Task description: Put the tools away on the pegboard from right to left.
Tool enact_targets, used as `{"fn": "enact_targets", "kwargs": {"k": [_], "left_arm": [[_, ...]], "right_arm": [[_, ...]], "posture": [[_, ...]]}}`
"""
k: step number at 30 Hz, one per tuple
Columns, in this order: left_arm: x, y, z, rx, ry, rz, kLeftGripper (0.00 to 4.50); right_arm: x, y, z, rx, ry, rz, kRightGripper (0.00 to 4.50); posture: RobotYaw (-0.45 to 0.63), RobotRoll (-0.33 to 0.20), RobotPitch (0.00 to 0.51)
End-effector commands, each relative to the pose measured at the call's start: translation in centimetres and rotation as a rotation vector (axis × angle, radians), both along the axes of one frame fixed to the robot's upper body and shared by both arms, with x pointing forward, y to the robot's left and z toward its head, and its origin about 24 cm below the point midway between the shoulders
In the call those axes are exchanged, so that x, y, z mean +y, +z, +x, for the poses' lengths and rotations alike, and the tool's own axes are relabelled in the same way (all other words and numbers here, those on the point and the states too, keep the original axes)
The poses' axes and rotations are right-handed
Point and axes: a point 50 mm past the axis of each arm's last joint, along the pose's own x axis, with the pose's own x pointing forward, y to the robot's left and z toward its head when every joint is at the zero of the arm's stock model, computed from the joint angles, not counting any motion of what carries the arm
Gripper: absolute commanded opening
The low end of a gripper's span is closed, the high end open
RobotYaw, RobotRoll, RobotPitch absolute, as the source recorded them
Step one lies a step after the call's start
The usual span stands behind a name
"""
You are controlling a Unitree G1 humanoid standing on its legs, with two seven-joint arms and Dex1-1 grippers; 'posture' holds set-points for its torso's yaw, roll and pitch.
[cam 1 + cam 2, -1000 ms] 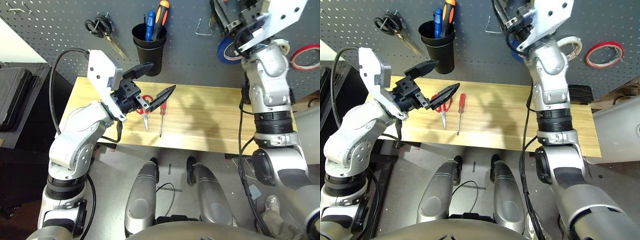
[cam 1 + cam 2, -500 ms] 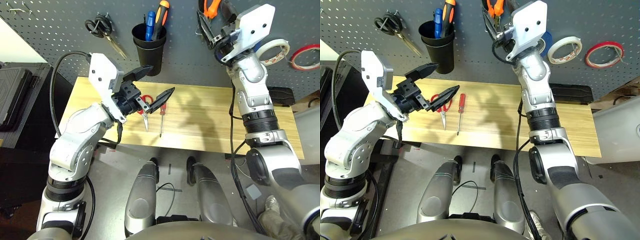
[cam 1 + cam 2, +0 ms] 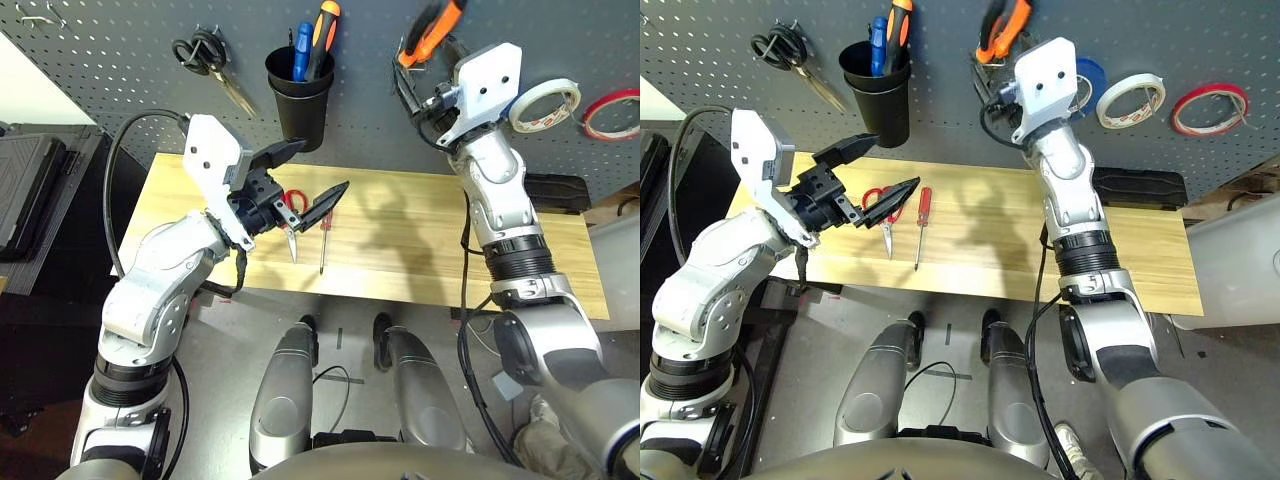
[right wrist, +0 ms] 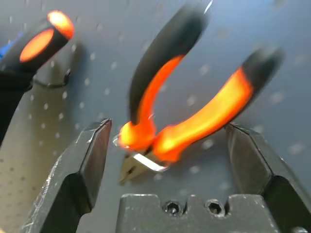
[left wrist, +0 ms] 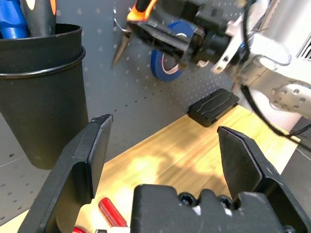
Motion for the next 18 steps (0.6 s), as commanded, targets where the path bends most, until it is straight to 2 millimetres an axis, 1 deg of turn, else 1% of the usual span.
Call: {"fn": "enact_targets", "kwargs": {"k": [1, 2, 6, 12, 15, 18], "left_arm": [[0.1, -1.1, -0.1, 0.038, 0.011, 0.018, 4.50], [0.2, -1.3, -0.1, 0.046, 0.015, 0.020, 4.50], [0.2, -2.6, 0.1, 0.094, 0.033, 0.028, 4.50], [0.3, -5.2, 0.6, 0.173, 0.084, 0.049, 4.50], [-0.2, -7.1, 0.8, 0.238, 0.122, 0.057, 4.50], [-0.7, -8.4, 1.1, 0.279, 0.155, 0.066, 4.50]], "right_arm": [[-2.0, -0.2, -1.8, -0.090, 0.077, 0.023, 4.49], [-2.3, -0.6, -2.2, -0.078, 0.099, 0.004, 4.49], [-3.6, -3.0, -3.8, 0.058, 0.189, -0.084, 4.49], [-5.4, -7.7, -6.8, 0.347, 0.271, -0.249, 4.49], [-5.9, -10.5, -8.1, 0.523, 0.299, -0.379, 4.49], [-6.0, -12.0, -8.7, 0.637, 0.309, -0.459, 4.49]], "posture": [[0.23, 0.000, 0.303], [0.23, 0.000, 0.303], [0.22, 0.000, 0.306], [0.20, 0.000, 0.308], [0.20, 0.000, 0.311], [0.19, 0.000, 0.313]]}}
